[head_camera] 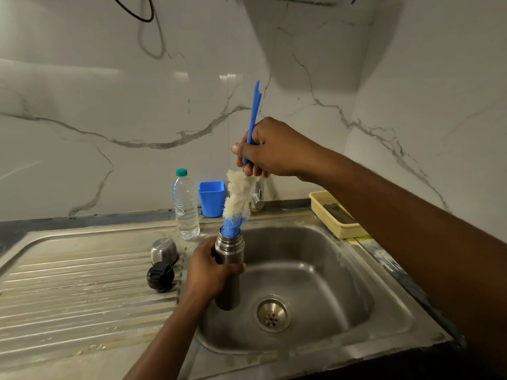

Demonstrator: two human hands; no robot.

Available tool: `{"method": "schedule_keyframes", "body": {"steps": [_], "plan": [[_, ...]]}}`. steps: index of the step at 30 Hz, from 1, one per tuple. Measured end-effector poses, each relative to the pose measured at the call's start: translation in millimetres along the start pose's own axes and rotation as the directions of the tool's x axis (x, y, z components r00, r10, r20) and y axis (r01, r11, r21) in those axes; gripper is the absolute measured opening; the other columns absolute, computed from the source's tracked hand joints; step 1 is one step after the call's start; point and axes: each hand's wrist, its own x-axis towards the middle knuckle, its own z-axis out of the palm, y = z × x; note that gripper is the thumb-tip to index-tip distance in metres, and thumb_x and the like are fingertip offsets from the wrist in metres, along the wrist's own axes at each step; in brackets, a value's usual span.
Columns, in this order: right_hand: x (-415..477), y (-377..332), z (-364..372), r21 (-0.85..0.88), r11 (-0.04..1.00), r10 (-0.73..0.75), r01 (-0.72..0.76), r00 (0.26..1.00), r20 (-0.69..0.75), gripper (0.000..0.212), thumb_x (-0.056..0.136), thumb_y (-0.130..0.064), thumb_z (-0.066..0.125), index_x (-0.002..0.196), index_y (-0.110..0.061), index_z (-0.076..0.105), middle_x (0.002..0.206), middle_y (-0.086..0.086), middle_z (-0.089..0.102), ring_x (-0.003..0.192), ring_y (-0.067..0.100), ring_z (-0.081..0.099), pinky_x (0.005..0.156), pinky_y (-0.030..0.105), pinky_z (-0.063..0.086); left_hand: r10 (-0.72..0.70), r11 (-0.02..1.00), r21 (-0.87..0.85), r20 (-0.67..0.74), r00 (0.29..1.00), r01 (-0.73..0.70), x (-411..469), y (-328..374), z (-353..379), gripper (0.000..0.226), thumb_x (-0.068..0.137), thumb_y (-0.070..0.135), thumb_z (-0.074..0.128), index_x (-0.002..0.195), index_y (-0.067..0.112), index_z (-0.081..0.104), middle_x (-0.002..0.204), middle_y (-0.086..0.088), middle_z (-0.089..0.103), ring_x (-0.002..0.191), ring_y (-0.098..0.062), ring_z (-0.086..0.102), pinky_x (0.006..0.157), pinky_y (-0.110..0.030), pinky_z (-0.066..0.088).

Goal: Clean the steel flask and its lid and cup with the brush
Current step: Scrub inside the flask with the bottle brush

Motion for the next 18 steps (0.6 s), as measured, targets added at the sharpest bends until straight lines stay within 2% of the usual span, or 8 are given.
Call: {"method": "schedule_keyframes", "body": {"steps": [12,15,18], "plan": [[-3,-8,-3,0.001,1.000,-0.003,0.003,1.000,-0.011,0.027,0.106,-0.027,0.058,0.105,-0.002,0.070,0.070,-0.008,0.068,0.050,-0.002,0.062,0.053,0.010,0.049,-0.006,1.000,0.003,0.022,1.000,0.006,2,-1,2,0.059,0.065,0.009,0.096,0.111,0.029,0.066,0.103,0.010,0.074,0.096,-0.003,0.068,0.075,-0.019,0.049],[-1,-17,-19,-0.011,1.000,-0.030,0.029,0.994,-0.104,0.027,0.106,-0.026,0.058,0.100,-0.003,0.072,0.072,-0.004,0.071,0.052,-0.001,0.063,0.055,0.016,0.052,-0.049,0.998,0.042,0.051,0.998,0.046,1,-6,2,0.054,0.065,0.006,0.096,0.106,0.027,0.066,0.099,0.007,0.074,0.092,-0.008,0.070,0.072,-0.021,0.050],[2,-36,-54,0.017,0.996,-0.078,0.082,0.978,-0.195,0.029,0.105,-0.025,0.058,0.095,-0.003,0.074,0.075,0.004,0.075,0.057,0.005,0.065,0.056,0.018,0.054,-0.078,0.997,0.012,0.031,0.997,0.077,0,-10,1,0.055,0.063,0.005,0.097,0.106,0.025,0.069,0.097,0.006,0.076,0.091,-0.010,0.072,0.073,-0.024,0.053]]}}
